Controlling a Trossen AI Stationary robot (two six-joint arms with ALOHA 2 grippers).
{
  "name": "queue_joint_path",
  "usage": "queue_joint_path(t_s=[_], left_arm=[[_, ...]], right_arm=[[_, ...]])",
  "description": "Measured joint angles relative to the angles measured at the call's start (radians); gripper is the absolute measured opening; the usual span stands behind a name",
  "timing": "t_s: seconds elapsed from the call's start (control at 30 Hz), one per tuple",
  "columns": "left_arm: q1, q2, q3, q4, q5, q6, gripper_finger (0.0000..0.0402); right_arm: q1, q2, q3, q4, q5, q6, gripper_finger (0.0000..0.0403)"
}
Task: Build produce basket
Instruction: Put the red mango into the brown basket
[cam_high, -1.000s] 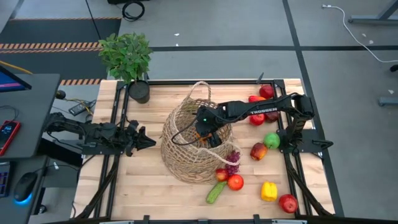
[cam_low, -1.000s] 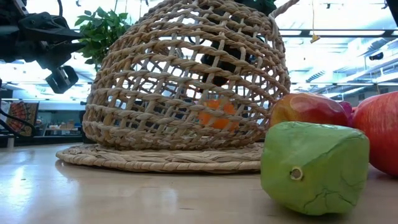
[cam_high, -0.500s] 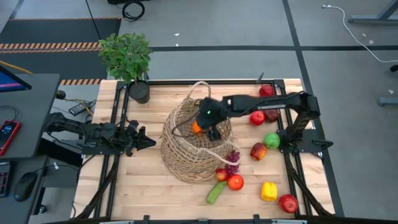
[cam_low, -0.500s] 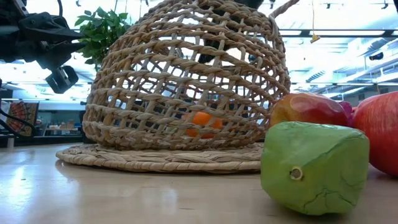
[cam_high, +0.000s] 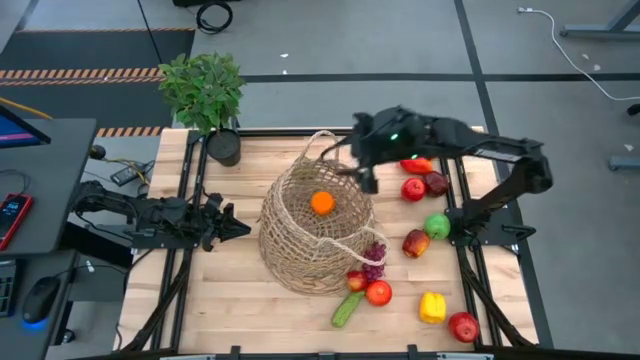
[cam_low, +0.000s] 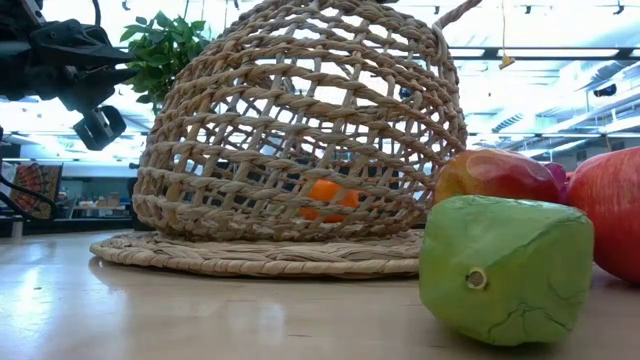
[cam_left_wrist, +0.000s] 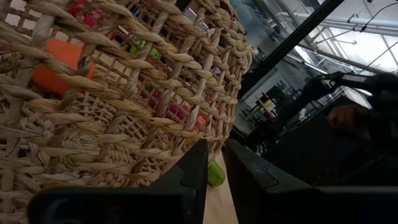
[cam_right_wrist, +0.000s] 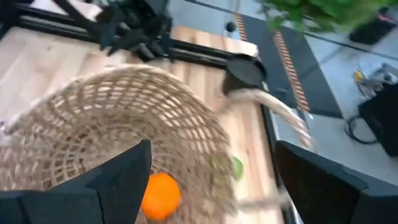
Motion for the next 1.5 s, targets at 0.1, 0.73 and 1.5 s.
queue_joint_path(t_s=[0.1,0.73,1.5], left_arm=[[0.0,0.0,0.0,0.0,0.0,0.0,0.0061],[0.0,0.0,0.0,0.0,0.0,0.0,0.0058],[0.0,0.0,0.0,0.0,0.0,0.0,0.0061]], right_arm=[[-0.036,-0.043,-0.001,-0.029,-0.006,0.003,0.0344],[-0.139,-0.113,-0.003,-0.146,-0.098,0.081,0.0344],[-0.164,-0.171,-0.003,-0.217,-0.099,0.08,0.0344]])
